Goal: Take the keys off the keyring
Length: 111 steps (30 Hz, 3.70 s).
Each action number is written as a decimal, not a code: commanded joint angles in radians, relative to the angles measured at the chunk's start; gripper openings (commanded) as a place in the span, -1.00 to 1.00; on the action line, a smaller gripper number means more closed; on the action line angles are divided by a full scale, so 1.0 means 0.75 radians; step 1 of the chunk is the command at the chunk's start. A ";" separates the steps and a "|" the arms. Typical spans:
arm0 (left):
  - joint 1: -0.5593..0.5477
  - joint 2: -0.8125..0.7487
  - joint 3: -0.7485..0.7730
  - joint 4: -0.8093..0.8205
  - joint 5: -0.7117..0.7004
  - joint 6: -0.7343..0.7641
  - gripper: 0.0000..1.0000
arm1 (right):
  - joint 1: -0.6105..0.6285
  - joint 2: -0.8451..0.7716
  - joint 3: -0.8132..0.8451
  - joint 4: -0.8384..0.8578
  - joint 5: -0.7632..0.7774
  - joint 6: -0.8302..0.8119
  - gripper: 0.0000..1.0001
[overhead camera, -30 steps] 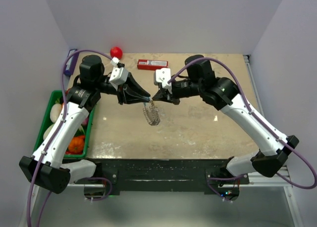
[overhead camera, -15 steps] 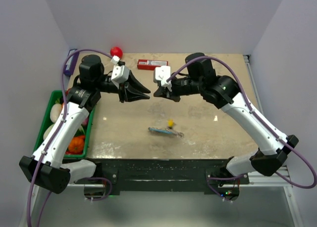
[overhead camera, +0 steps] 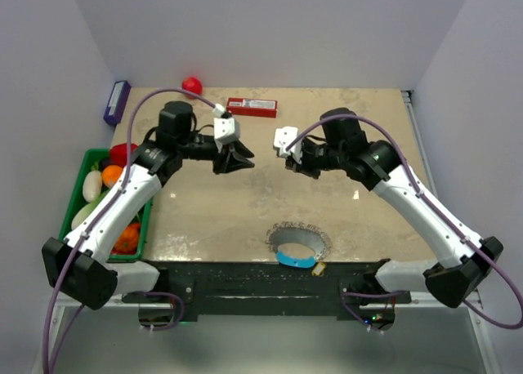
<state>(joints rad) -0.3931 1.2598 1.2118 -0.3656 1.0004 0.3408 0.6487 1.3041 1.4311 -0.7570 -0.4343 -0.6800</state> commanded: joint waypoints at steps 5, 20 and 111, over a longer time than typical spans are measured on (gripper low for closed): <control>-0.132 0.059 0.047 -0.130 -0.123 0.186 -0.31 | 0.000 -0.156 -0.300 -0.316 0.194 -0.204 -0.15; -0.016 -0.107 0.039 -0.116 -0.027 0.169 -0.34 | -0.002 0.153 -0.540 -0.101 0.278 -0.226 0.09; -0.116 -0.193 -0.014 -0.087 -0.440 0.399 0.08 | 0.035 0.176 0.640 -0.120 0.190 0.301 -1.00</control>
<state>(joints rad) -0.4774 1.1255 1.2110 -0.4587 0.6701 0.6353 0.6796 1.4715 1.8580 -0.8986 -0.3225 -0.4877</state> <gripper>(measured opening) 0.529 0.025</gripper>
